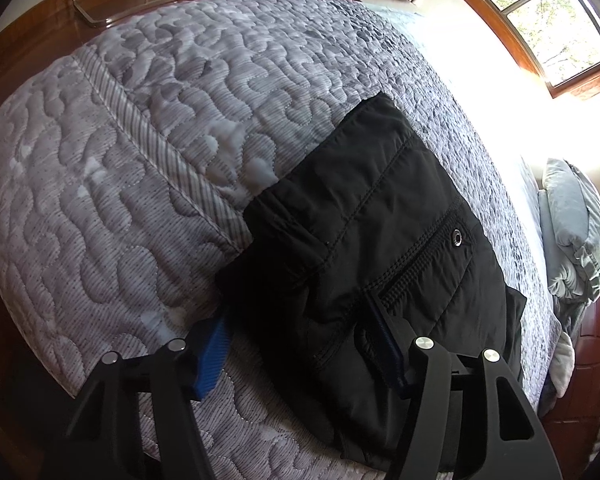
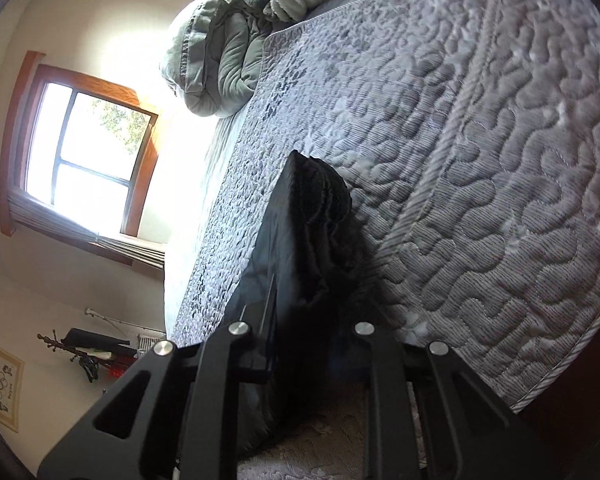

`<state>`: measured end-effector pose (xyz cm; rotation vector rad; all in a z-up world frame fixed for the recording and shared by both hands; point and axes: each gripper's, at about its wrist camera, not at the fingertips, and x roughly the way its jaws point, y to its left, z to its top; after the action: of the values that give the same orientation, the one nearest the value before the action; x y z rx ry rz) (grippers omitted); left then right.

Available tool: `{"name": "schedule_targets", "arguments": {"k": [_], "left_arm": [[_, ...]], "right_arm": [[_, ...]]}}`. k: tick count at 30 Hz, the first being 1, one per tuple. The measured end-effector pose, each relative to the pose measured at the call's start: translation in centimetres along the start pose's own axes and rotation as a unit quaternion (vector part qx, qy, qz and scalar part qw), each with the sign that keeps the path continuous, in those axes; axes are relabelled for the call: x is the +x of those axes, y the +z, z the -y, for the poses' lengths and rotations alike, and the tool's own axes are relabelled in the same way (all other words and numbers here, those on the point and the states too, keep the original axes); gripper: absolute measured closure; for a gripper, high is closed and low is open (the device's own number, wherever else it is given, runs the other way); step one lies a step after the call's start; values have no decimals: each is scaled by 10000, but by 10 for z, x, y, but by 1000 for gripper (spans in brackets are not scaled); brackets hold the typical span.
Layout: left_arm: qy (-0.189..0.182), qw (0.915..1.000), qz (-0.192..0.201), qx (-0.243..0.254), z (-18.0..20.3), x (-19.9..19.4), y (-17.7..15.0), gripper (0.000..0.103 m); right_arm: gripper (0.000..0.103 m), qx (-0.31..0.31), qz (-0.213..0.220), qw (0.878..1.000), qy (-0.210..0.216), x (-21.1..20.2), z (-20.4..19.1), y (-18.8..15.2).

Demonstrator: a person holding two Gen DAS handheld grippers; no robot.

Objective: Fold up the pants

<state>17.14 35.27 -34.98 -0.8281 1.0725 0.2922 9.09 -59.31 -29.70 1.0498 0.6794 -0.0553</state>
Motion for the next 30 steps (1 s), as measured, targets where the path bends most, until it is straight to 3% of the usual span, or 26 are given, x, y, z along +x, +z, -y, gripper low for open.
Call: {"name": "schedule_targets", "arguments": {"k": [10, 18, 30], "left_arm": [[-85, 9998, -5, 165, -5, -7, -3, 39], [-285, 9995, -25, 153, -12, -10, -6, 41], [-544, 9985, -45, 89, -23, -14, -8, 41]], "right_arm": [[87, -1472, 24, 9873, -589, -11, -123, -3], [87, -2646, 23, 9598, -933, -1, -215, -27], [88, -3629, -45, 9217, -1366, 15, -289, -77]]}}
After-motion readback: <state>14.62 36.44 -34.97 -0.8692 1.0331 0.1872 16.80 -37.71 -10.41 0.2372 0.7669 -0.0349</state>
